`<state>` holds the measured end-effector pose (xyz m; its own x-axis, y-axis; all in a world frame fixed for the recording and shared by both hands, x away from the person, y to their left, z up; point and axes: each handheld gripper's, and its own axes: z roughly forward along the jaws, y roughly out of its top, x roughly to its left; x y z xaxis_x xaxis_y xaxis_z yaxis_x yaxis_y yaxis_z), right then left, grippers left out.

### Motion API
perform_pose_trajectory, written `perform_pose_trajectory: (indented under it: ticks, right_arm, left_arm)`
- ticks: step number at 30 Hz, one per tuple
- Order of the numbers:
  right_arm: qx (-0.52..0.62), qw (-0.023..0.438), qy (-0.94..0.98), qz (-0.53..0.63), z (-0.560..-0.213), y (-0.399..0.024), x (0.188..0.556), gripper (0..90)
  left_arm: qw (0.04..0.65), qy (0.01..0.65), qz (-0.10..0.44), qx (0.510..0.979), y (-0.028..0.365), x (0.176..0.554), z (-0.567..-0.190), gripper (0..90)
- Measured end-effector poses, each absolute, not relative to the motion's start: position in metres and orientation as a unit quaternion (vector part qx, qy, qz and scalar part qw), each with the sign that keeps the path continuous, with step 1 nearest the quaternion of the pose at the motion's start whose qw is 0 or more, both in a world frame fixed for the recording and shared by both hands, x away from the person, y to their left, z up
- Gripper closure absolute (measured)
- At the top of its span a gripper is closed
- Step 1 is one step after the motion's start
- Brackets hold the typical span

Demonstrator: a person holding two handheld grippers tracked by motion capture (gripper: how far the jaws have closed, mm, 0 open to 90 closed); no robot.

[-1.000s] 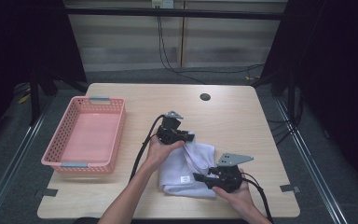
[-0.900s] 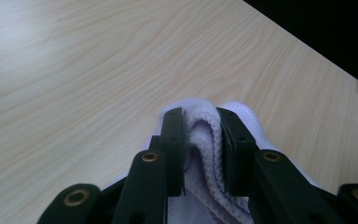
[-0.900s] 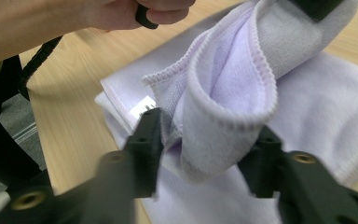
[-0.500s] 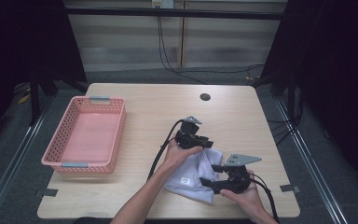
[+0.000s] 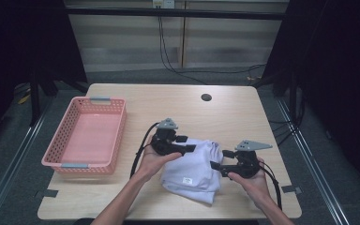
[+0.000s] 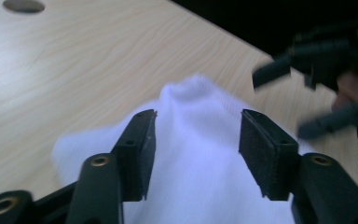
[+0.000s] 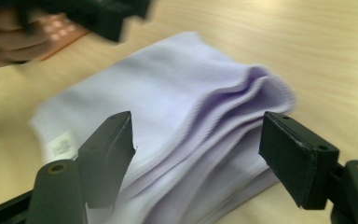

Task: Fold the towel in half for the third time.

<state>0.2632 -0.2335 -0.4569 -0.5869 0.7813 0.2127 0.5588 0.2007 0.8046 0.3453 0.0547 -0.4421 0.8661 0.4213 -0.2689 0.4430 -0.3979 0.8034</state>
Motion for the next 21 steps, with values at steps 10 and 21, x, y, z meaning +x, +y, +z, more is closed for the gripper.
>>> perform_pose_trajectory:
  ticks: [10,21]
  right_arm:
    - [0.465,0.141,0.762,0.428,-0.459,-0.219,0.318,27.7]
    - [0.472,0.156,0.778,0.384,-0.491,-0.227,0.315,77.1]
  left_arm:
    - [0.416,0.215,-0.040,0.883,0.085,0.303,-0.476,54.8]
    - [0.406,0.193,-0.040,0.893,0.084,0.257,-0.483,46.9]
